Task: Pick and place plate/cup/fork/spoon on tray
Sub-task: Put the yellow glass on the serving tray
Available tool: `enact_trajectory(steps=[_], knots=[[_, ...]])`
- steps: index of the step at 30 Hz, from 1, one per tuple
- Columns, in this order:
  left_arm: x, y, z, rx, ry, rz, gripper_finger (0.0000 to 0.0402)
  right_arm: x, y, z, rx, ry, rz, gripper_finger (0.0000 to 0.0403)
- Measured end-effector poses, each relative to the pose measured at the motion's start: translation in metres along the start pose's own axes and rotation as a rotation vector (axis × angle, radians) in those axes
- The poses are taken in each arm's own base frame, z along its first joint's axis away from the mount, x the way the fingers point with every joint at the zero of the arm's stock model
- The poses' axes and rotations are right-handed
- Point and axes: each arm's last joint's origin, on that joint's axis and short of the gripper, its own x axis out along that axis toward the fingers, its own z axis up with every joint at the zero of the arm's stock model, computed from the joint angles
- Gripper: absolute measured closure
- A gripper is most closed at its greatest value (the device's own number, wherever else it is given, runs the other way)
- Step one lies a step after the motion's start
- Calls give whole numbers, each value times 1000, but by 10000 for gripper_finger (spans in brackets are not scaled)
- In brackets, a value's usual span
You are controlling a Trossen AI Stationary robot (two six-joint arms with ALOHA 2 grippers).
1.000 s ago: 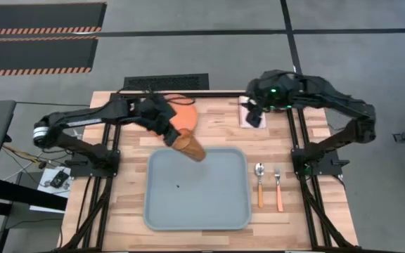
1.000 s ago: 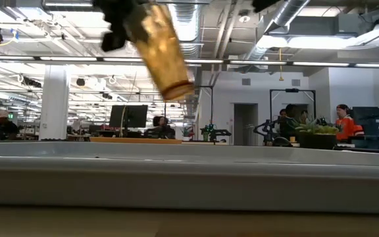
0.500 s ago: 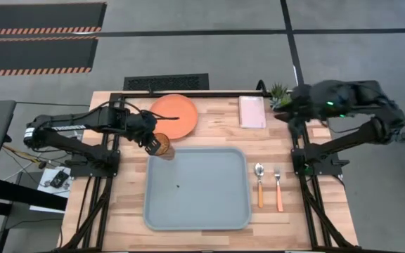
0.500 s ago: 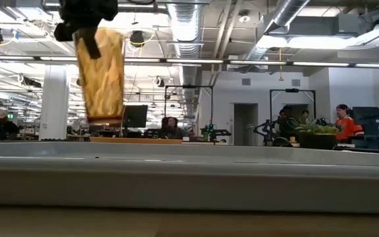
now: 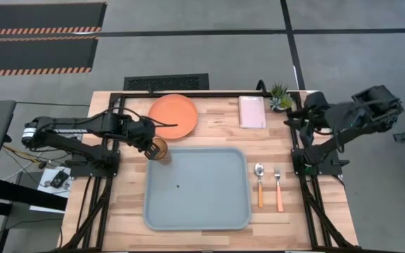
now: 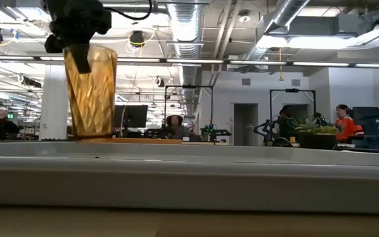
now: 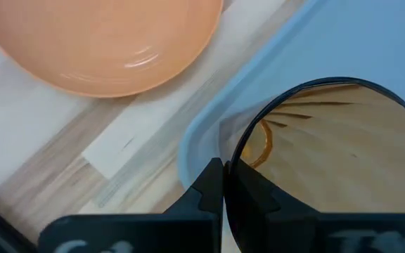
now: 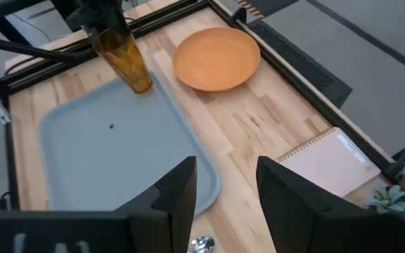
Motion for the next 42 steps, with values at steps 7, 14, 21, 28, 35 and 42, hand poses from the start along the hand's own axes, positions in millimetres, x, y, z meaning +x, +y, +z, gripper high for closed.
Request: enact_trajectory(steps=[7,14,21,28,35,42], knots=[[14,-4,1,69,77,47,401,1,6,-3,-7,2,-9,232],[20,-8,4,86,81,51,401,0,8,-5,-9,7,3,232],[23,-7,2,89,86,57,401,0,8,-6,-17,12,0,232],[25,-6,0,51,74,50,401,0,8,-6,-20,14,-2,232],[23,-4,1,19,61,27,401,0,8,-6,-20,14,-3,232],[22,-3,0,15,57,32,396,0,8,-6,-22,13,-3,232]])
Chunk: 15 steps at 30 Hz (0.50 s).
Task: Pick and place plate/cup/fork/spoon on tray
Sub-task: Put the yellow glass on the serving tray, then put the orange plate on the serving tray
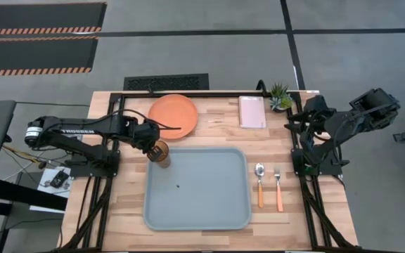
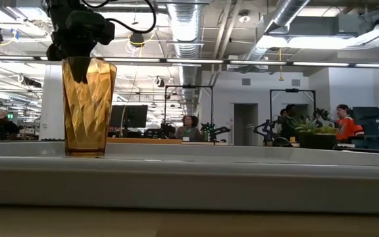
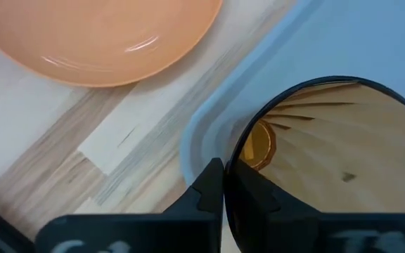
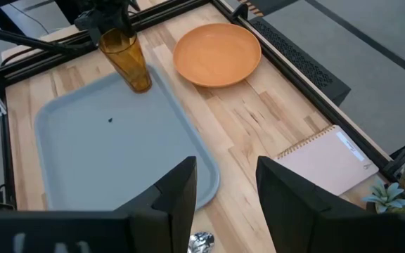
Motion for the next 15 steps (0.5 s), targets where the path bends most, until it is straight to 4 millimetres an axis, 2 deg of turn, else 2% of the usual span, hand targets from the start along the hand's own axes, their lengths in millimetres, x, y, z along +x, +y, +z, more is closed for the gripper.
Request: enact_trajectory(steps=[15], knots=[[-4,0,0,-55,18,-9,273,0,0,0,-8,0,0,232]])
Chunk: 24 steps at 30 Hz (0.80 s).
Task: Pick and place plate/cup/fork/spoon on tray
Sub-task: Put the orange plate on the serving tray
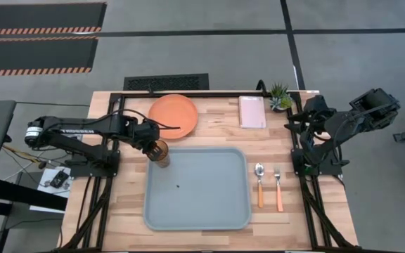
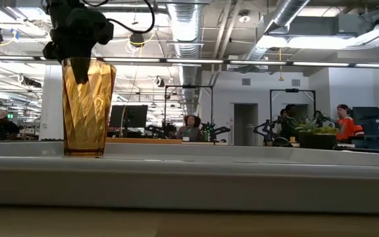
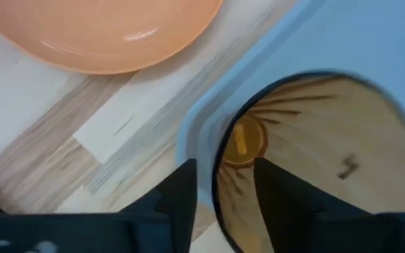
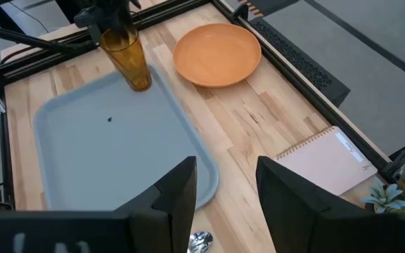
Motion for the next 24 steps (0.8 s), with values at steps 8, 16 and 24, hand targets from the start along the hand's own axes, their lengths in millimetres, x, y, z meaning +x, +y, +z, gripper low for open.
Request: enact_trajectory(steps=[8,16,24], knots=[[-25,-7,12,-20,-77,-60,233,0,0,0,0,0,0,232],[-42,-6,16,-40,-73,-59,214,0,0,0,14,-1,-2,232],[-89,12,26,-239,-356,-119,214,30,7,11,279,-73,-225,232]])
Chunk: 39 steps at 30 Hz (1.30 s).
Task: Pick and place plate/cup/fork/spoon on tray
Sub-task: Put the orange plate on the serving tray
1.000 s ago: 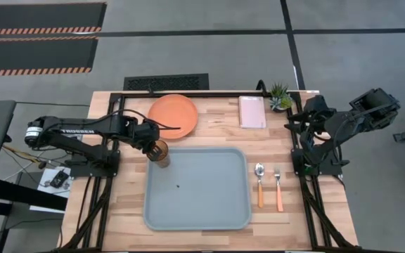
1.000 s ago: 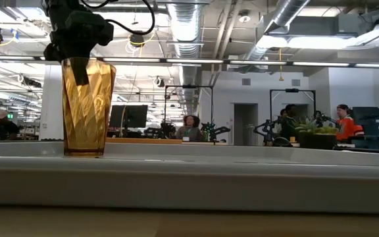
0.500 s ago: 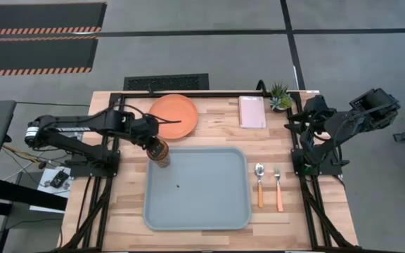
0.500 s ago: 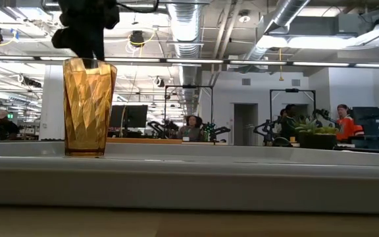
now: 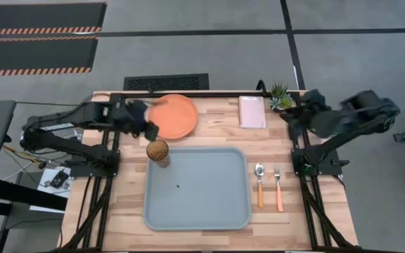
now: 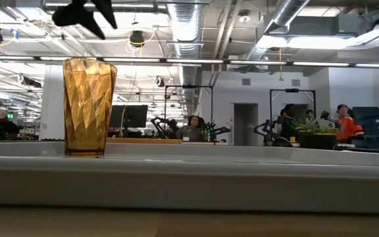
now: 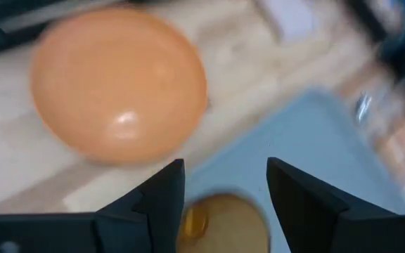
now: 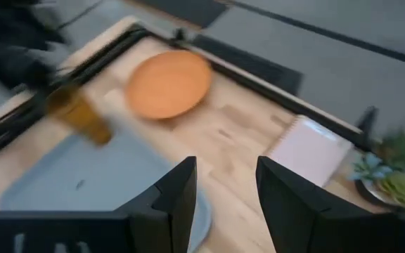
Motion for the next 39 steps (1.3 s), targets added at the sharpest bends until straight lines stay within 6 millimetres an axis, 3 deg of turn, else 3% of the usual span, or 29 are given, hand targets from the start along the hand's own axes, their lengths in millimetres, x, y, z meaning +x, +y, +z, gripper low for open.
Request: enact_trajectory(steps=[4,12,18,24,32,36,39], knots=[[-18,20,10,-89,-84,-11,214,49,23,4,93,21,-103,232],[-36,37,12,-128,-149,-33,214,188,60,15,73,180,7,232],[-36,37,12,-111,-145,-38,214,287,62,19,141,265,129,232],[-36,37,12,-108,-154,-28,214,369,53,-5,227,350,93,232],[-36,37,12,-73,-157,-24,212,442,38,-39,299,430,119,228],[-36,37,12,-72,-158,-23,195,460,29,-53,335,481,98,208],[-36,37,13,-72,-164,-17,177,462,29,-54,335,480,98,187]])
